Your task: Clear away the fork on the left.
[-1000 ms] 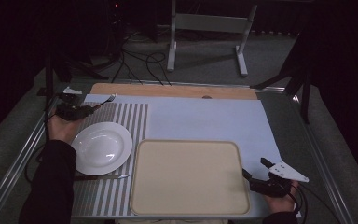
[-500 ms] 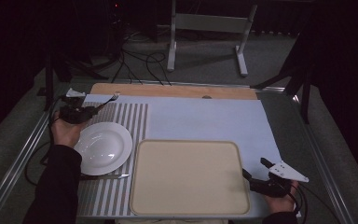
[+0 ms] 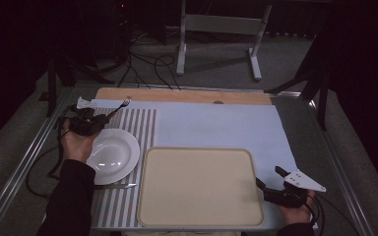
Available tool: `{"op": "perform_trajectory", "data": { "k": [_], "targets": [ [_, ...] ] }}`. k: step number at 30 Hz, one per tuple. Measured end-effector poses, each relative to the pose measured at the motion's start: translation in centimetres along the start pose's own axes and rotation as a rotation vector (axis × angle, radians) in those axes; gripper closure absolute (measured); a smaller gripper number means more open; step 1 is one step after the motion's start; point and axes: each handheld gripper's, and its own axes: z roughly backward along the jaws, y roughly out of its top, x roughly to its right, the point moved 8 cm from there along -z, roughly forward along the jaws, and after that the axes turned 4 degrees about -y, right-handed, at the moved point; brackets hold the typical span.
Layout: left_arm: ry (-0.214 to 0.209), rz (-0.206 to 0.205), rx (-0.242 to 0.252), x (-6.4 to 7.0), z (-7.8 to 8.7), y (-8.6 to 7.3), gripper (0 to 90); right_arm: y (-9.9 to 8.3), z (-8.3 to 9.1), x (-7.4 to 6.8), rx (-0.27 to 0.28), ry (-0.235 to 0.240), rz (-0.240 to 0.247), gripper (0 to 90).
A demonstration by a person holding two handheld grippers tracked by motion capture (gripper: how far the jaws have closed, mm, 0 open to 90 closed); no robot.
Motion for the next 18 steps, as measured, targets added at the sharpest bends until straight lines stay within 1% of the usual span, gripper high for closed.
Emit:
{"op": "perform_trajectory", "data": {
  "k": [1, 2, 3, 4, 5, 6, 9, 10, 14, 18],
  "targets": [
    [0.000, 0.000, 0.000, 0.0, 0.0, 0.0, 76.3, 0.0, 0.0, 0.0, 0.000, 0.000, 0.000, 13.2],
    [0.006, -0.005, 0.009, 0.4, 0.1, 0.0, 76.3, 0.0, 0.0, 0.0, 0.000, 0.000, -0.001, 13.2],
    [0.006, -0.005, 0.009, 0.4, 0.1, 0.0, 76.3, 0.0, 0.0, 0.0, 0.000, 0.000, -0.001, 13.2],
    [0.005, -0.014, 0.010, 0.8, 0.2, 0.0, 76.3, 0.0, 0.0, 0.0, 0.001, -0.001, -0.001, 13.2],
    [0.005, -0.014, 0.010, 0.8, 0.2, 0.0, 76.3, 0.0, 0.0, 0.0, 0.001, -0.001, -0.001, 13.2],
    [0.011, -0.017, 0.014, 1.2, 0.3, 0.0, 76.3, 0.0, 0.0, 0.0, -0.001, 0.000, 0.000, 13.2],
    [0.013, -0.010, 0.026, 1.6, 0.5, -0.1, 76.3, 0.0, 0.0, 0.0, 0.001, 0.000, 0.001, 13.2],
    [0.015, -0.012, 0.035, 1.9, 0.6, 0.0, 76.3, 0.0, 0.1, 0.0, 0.003, 0.000, 0.001, 13.2],
    [0.029, -0.021, 0.039, 2.5, 0.8, -0.1, 76.3, 0.0, 0.1, 0.0, 0.005, 0.003, 0.002, 13.2],
    [0.022, -0.017, 0.047, 3.2, 0.9, -0.2, 76.3, 0.1, 0.1, 0.0, 0.005, 0.003, -0.001, 13.2]
  ]
}}
